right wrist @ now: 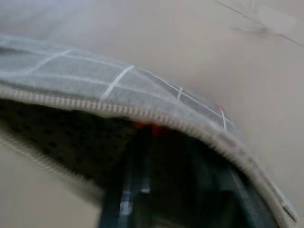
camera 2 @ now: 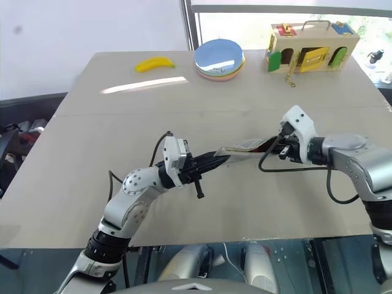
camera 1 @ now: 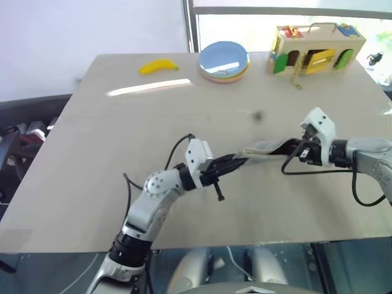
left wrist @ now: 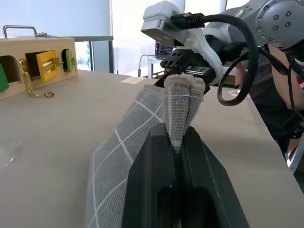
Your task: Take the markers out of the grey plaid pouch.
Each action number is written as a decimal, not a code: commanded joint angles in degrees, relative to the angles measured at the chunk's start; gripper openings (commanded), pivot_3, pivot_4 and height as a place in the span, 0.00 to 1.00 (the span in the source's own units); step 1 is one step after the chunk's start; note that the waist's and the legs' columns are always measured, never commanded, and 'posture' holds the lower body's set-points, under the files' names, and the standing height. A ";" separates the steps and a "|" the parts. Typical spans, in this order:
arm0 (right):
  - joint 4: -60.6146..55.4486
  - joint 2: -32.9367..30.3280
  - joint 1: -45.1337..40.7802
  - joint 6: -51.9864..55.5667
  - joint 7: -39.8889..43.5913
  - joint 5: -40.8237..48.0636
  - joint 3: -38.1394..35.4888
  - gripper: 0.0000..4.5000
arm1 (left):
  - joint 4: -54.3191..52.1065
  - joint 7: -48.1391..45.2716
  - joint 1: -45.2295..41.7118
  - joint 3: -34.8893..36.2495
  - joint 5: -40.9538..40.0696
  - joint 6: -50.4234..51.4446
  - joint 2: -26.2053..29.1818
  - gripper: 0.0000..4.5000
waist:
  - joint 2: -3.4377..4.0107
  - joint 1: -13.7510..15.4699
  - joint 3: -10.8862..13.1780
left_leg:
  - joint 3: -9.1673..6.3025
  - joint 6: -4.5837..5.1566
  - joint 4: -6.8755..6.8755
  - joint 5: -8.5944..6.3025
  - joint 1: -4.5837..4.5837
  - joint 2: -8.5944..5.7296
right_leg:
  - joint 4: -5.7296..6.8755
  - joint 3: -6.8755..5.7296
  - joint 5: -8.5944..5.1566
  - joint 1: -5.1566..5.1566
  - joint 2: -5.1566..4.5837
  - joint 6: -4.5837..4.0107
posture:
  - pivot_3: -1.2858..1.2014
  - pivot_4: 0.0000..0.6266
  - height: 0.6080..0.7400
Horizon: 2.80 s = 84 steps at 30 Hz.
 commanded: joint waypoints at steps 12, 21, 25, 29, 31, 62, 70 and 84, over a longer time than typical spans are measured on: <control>-9.95 -5.40 -9.20 4.52 8.15 -3.71 6.94 0.99 | 5.45 2.48 -7.45 5.91 -4.32 6.62 -3.53 0.00 | -0.02 -0.11 0.01 | -0.02 0.00 0.06 0.00 -0.12 -0.01 | 0.01 -0.02 0.00 -0.09 -0.01 0.00 | 0.52 0.24 1.00; -13.95 -7.84 -11.95 8.37 10.83 -3.80 8.17 0.99 | -0.40 -0.59 -6.01 5.69 -14.96 20.29 -3.02 0.00 | -0.02 -0.12 0.02 | -0.05 -0.01 0.09 0.00 -0.18 -0.01 | 0.01 -0.03 0.00 -0.12 -0.01 0.00 | 0.52 0.24 1.00; -14.34 -9.85 -12.94 9.09 12.62 -2.50 5.75 0.99 | -1.40 -1.15 -5.48 5.71 -16.01 21.92 -2.57 0.00 | -0.02 -0.09 0.02 | -0.05 -0.01 0.09 0.00 -0.16 0.00 | 0.03 -0.03 0.00 -0.12 0.00 0.00 | 0.52 0.24 1.00; -15.11 -14.59 -13.45 11.41 16.94 2.33 0.43 0.99 | -1.50 -1.35 -5.64 6.29 -16.70 22.61 -2.28 0.00 | -0.03 -0.05 0.02 | -0.05 0.00 0.09 0.00 -0.18 -0.01 | -0.01 -0.04 0.00 -0.12 -0.01 0.00 | 0.52 0.24 1.00; -15.52 -16.91 -13.62 13.44 19.25 5.83 -2.74 0.99 | -1.51 -1.44 -5.77 6.56 -17.19 23.08 -2.21 0.00 | -0.03 -0.05 0.02 | -0.06 0.00 0.07 0.00 -0.19 -0.01 | -0.04 -0.04 0.00 -0.12 -0.02 0.00 | 0.52 0.24 1.00; -9.68 -18.82 -6.84 8.49 20.51 8.61 -6.07 0.03 | 2.98 -3.08 -1.65 8.37 -23.16 28.68 -6.34 0.00 | -0.02 -0.03 0.03 | 0.01 0.00 0.08 0.00 -0.17 0.01 | 0.00 0.02 0.00 -0.11 -0.02 0.00 | 0.52 0.24 1.00; -7.05 -13.50 -4.55 -1.51 18.76 -3.66 7.46 0.03 | 3.70 -1.99 -0.36 8.43 -19.89 25.04 -8.53 0.00 | -0.06 -0.05 0.00 | 0.01 -0.01 0.10 0.00 -0.15 0.01 | 0.02 0.02 0.00 -0.11 -0.02 0.00 | 0.52 0.24 1.00; -2.77 -5.77 -10.22 -7.07 22.89 -15.15 18.35 0.99 | 6.53 0.66 2.66 7.12 -9.89 17.36 -7.70 0.00 | -0.06 -0.09 -0.01 | 0.01 -0.02 0.13 0.01 -0.12 0.00 | 0.06 0.01 0.00 -0.10 -0.01 0.00 | 0.52 0.24 1.00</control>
